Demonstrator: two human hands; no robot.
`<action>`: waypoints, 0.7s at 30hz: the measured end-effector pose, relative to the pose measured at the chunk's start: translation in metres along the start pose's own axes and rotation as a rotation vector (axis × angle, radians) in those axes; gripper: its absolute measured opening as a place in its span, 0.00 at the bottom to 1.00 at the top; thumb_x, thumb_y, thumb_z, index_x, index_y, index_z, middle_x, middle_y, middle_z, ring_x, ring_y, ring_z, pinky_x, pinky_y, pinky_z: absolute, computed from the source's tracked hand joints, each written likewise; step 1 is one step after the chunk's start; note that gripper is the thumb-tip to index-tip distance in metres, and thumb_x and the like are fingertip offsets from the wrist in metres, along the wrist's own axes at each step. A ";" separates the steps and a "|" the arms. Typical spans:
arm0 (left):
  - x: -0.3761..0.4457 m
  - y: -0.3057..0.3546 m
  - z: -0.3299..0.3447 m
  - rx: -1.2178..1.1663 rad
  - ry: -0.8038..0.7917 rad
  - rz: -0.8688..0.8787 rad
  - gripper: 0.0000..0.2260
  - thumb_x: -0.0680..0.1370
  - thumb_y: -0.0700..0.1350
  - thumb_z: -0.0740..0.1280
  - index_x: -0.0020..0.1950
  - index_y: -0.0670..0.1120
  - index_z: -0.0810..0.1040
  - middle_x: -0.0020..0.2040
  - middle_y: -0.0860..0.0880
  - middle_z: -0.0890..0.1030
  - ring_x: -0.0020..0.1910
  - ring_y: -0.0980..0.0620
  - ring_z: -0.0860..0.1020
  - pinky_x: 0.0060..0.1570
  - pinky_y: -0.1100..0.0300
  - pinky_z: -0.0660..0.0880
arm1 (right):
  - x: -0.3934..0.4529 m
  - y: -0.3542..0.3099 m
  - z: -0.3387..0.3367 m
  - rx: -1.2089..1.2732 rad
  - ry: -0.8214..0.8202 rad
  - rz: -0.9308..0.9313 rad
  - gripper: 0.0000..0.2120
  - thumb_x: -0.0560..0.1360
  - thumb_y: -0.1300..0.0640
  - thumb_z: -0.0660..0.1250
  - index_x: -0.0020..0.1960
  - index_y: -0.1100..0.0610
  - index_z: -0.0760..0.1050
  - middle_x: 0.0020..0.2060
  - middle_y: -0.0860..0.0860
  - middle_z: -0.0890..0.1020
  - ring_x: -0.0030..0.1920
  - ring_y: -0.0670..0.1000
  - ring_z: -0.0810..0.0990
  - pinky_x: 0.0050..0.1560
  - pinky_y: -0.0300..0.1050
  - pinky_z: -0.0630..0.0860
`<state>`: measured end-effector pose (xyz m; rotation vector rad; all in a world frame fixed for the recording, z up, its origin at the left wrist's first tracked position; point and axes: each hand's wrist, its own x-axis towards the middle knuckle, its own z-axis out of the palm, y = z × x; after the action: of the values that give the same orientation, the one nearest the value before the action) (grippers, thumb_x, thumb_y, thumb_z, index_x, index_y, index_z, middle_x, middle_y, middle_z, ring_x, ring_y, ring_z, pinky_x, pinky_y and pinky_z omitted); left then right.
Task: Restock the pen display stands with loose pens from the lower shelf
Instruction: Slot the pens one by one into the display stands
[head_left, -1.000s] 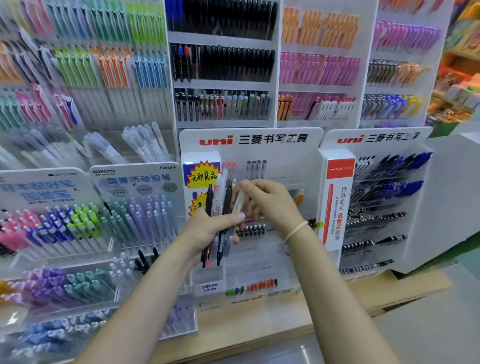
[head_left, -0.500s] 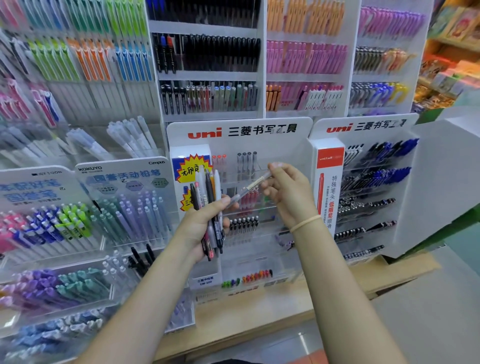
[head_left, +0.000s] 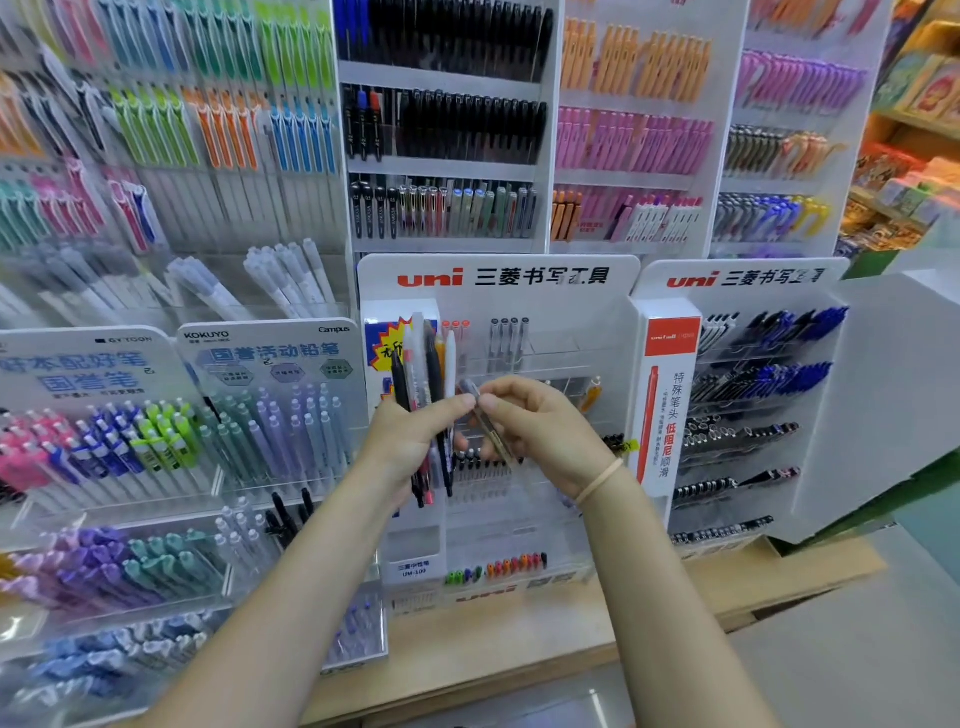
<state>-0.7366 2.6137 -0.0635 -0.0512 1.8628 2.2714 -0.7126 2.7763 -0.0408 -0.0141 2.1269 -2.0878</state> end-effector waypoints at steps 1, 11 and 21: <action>0.000 -0.002 0.000 0.002 -0.012 0.007 0.03 0.76 0.39 0.73 0.48 0.45 0.84 0.36 0.48 0.84 0.29 0.50 0.78 0.34 0.58 0.76 | 0.001 0.000 0.001 -0.007 0.007 -0.005 0.06 0.81 0.61 0.65 0.54 0.62 0.78 0.41 0.54 0.84 0.33 0.52 0.80 0.36 0.41 0.78; 0.003 -0.012 -0.004 -0.031 0.052 -0.041 0.04 0.75 0.42 0.75 0.48 0.44 0.84 0.39 0.46 0.85 0.30 0.49 0.79 0.35 0.58 0.78 | 0.005 0.018 -0.002 -0.037 0.072 -0.044 0.04 0.74 0.63 0.74 0.45 0.58 0.79 0.37 0.51 0.83 0.39 0.48 0.81 0.44 0.46 0.80; 0.003 -0.006 0.007 0.082 0.017 -0.018 0.02 0.75 0.41 0.75 0.45 0.44 0.84 0.38 0.48 0.85 0.29 0.49 0.80 0.40 0.54 0.79 | 0.004 0.020 -0.012 0.096 0.092 -0.042 0.11 0.74 0.64 0.72 0.56 0.59 0.77 0.36 0.51 0.83 0.33 0.48 0.78 0.34 0.40 0.75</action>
<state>-0.7383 2.6218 -0.0684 -0.0748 1.9542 2.1868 -0.7158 2.7882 -0.0611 0.0503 2.0910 -2.2542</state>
